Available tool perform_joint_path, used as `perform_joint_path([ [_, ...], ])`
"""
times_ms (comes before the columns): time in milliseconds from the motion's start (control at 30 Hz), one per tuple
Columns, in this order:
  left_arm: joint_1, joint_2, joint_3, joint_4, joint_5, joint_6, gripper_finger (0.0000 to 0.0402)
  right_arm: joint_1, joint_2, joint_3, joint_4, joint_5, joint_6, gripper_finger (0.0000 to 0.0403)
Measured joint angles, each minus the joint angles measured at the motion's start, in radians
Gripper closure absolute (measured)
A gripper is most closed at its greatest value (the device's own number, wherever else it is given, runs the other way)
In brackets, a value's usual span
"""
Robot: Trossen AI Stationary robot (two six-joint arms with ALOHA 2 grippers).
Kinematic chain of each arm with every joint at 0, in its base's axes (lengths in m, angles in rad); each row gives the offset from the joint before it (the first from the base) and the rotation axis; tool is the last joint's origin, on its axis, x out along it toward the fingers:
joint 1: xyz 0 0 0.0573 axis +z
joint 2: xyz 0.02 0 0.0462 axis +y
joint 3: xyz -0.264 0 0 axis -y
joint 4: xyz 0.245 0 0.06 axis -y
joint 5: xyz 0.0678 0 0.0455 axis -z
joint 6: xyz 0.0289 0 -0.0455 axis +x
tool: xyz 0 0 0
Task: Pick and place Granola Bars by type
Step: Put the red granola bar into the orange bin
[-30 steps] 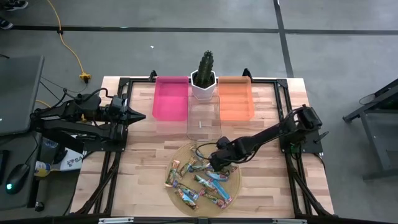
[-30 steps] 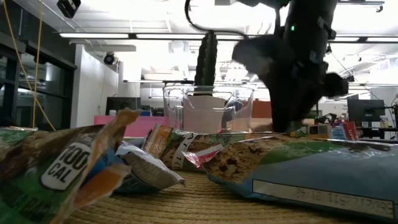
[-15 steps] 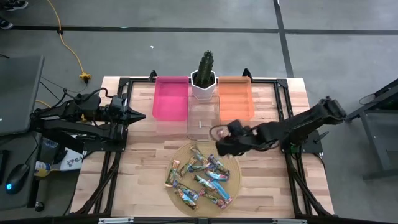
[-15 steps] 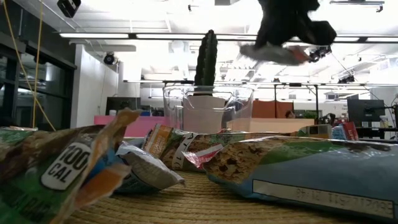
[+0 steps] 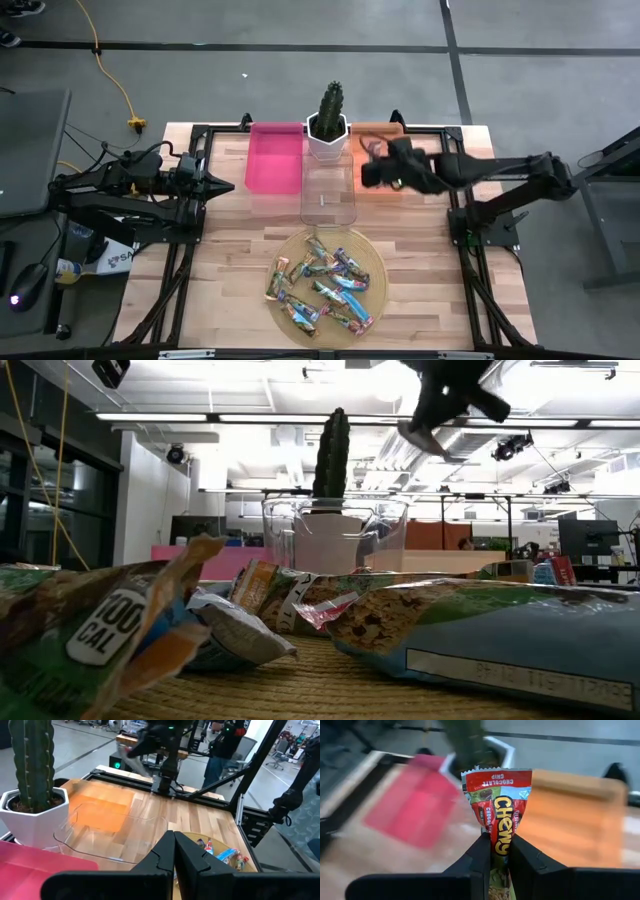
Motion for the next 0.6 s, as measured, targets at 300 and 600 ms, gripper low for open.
perform_joint_path([
  [300, 0.000, 0.000, 0.000, 0.000, 0.000, 0.000, 0.0401, -0.313, 0.095, 0.000, -0.026, -0.147, -0.188, 0.0359],
  [600, 0.000, 0.000, 0.000, 0.000, 0.000, 0.000, 0.0401, -0.486, 0.209, 0.000, 0.006, -0.284, -0.263, 0.0359],
])
